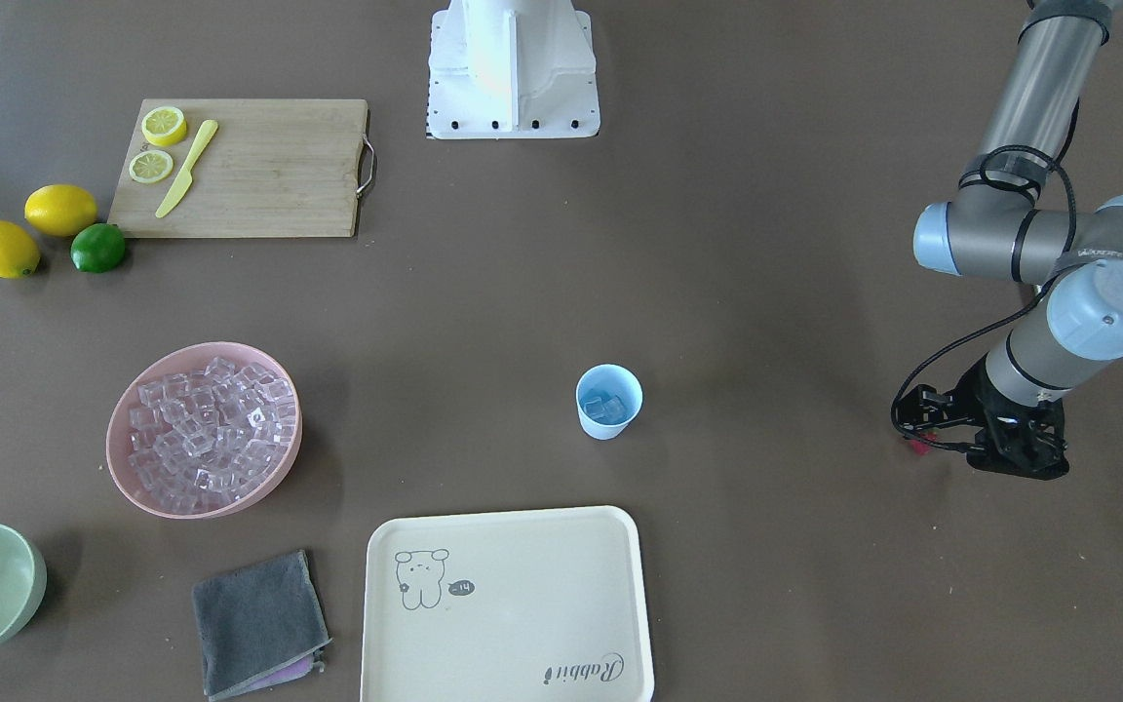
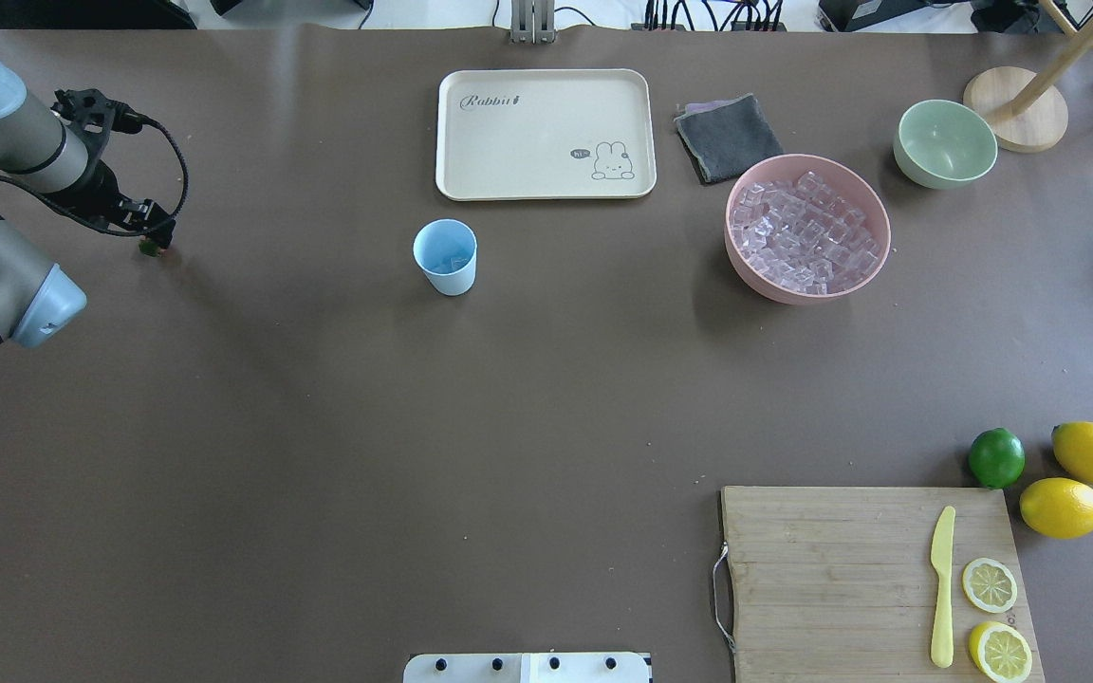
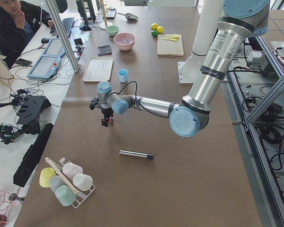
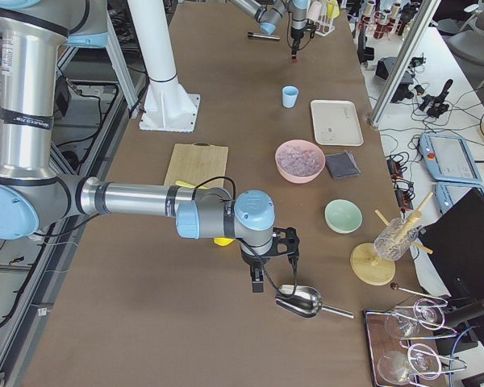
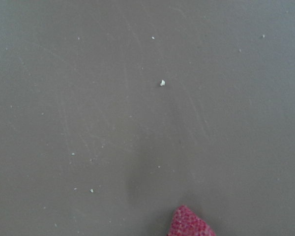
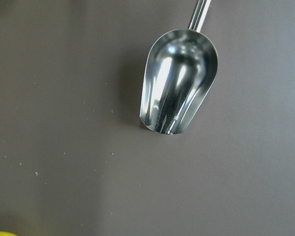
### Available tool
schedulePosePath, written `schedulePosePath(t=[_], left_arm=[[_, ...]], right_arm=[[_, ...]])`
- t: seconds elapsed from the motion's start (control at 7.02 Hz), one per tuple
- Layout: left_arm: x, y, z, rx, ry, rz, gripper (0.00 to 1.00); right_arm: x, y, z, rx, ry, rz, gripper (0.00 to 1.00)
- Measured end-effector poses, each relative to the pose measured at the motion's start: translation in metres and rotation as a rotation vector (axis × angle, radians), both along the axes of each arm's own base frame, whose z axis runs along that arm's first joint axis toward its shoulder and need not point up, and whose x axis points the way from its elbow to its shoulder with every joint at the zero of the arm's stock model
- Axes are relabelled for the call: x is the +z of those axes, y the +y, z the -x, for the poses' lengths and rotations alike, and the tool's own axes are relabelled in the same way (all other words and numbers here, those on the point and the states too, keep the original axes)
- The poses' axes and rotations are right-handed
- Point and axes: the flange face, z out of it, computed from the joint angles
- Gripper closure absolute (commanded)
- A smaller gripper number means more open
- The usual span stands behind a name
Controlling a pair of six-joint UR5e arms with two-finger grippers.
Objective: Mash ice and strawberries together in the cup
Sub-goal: 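Lower the left gripper and grasp the strawberry, then carry the strawberry with the left gripper over the light-blue cup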
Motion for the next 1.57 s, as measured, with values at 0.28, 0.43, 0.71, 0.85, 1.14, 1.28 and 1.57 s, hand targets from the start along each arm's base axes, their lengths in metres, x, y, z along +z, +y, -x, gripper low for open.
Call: schedulePosePath(t=[0.28, 0.43, 0.71, 0.85, 1.14, 1.28, 1.57], left_arm=[[-0.001, 0.003, -0.009, 0.011, -0.005, -0.006, 0.9], [-0.001, 0.004, -0.012, 0.011, -0.005, -0.005, 1.0], [-0.008, 0.003, -0.012, -0.006, 0.006, 0.003, 1.0], [-0.021, -0.003, -0.012, -0.015, 0.017, -0.001, 1.0], [-0.074, -0.024, -0.018, -0.094, 0.065, 0.018, 1.0], [-0.11, -0.026, -0.025, -0.153, 0.112, 0.045, 1.0], [-0.191, 0.006, -0.064, -0.259, 0.232, 0.165, 1.0]], right_arm=[[0.0, 0.0, 0.0, 0.0, 0.0, 0.001, 0.0], [0.0, 0.001, 0.0, 0.0, 0.0, 0.002, 0.0], [0.0, 0.001, -0.001, 0.001, 0.0, 0.001, 0.0], [-0.001, 0.001, 0.0, 0.001, 0.0, -0.001, 0.0], [-0.004, 0.0, 0.0, 0.0, 0.0, -0.004, 0.0], [-0.003, 0.001, 0.0, 0.001, -0.001, -0.004, 0.0], [-0.003, 0.002, -0.001, 0.001, 0.0, -0.006, 0.0]])
